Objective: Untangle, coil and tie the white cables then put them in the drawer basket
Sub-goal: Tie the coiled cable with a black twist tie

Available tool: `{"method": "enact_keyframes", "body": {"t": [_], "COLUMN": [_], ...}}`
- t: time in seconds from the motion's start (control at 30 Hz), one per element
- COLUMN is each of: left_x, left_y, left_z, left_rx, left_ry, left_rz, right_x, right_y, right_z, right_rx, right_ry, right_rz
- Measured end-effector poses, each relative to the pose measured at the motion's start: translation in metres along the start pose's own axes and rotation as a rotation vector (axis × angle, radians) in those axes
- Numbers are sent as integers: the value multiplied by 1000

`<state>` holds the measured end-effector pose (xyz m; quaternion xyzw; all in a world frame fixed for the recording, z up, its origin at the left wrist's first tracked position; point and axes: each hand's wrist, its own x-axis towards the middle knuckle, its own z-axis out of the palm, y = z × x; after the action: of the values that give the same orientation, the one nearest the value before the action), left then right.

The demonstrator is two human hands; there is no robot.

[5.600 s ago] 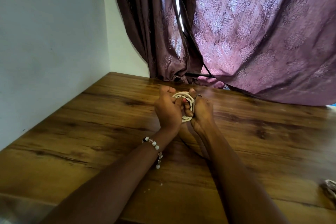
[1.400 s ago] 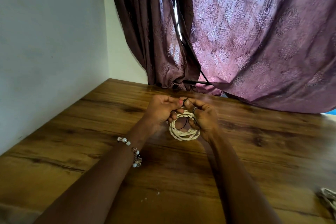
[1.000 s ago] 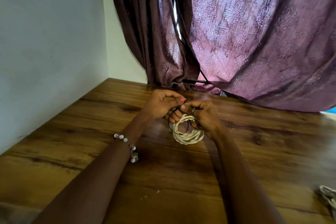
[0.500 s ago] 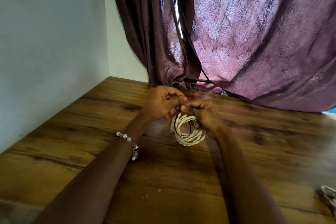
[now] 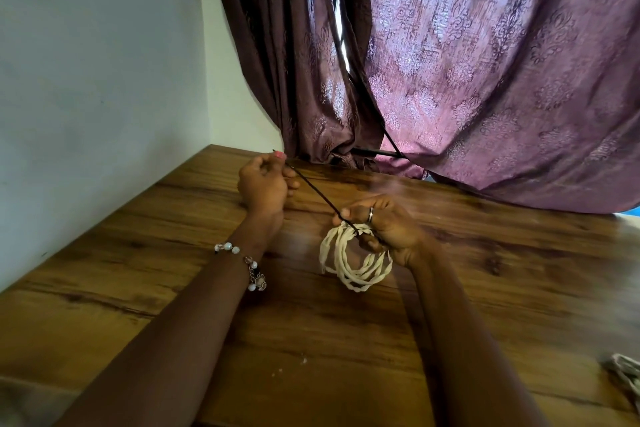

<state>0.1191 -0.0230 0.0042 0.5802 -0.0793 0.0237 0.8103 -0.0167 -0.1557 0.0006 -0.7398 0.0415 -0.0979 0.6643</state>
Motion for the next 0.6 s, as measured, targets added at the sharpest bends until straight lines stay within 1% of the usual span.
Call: {"method": "enact_keyframes", "body": {"t": [0.07, 0.13, 0.2, 0.23, 0.27, 0.37, 0.43, 0.6], "left_x": [-6, -16, -31, -39, -45, -49, -46, -31], "left_y": [2, 5, 6, 6, 4, 0, -3, -12], "left_z": [4, 6, 9, 13, 16, 24, 25, 24], "left_rx": [-1, 85, 134, 115, 89, 47, 118, 346], "left_ry": [-154, -391, -603, -650, -652, -559, -473, -234], "left_rz": [-153, -289, -346, -342, -318, -222, -136, 191], "right_x": [1, 3, 6, 6, 6, 6, 6, 9], "right_y": [1, 5, 8, 8, 7, 5, 5, -1], "right_z": [-2, -5, -7, -7, -8, -6, -4, 12], "right_rx": [1, 21, 47, 49, 41, 24, 28, -44], "right_ry": [81, 150, 186, 197, 207, 227, 222, 218], "right_rz": [15, 12, -2, -5, -9, -21, -30, 15]}}
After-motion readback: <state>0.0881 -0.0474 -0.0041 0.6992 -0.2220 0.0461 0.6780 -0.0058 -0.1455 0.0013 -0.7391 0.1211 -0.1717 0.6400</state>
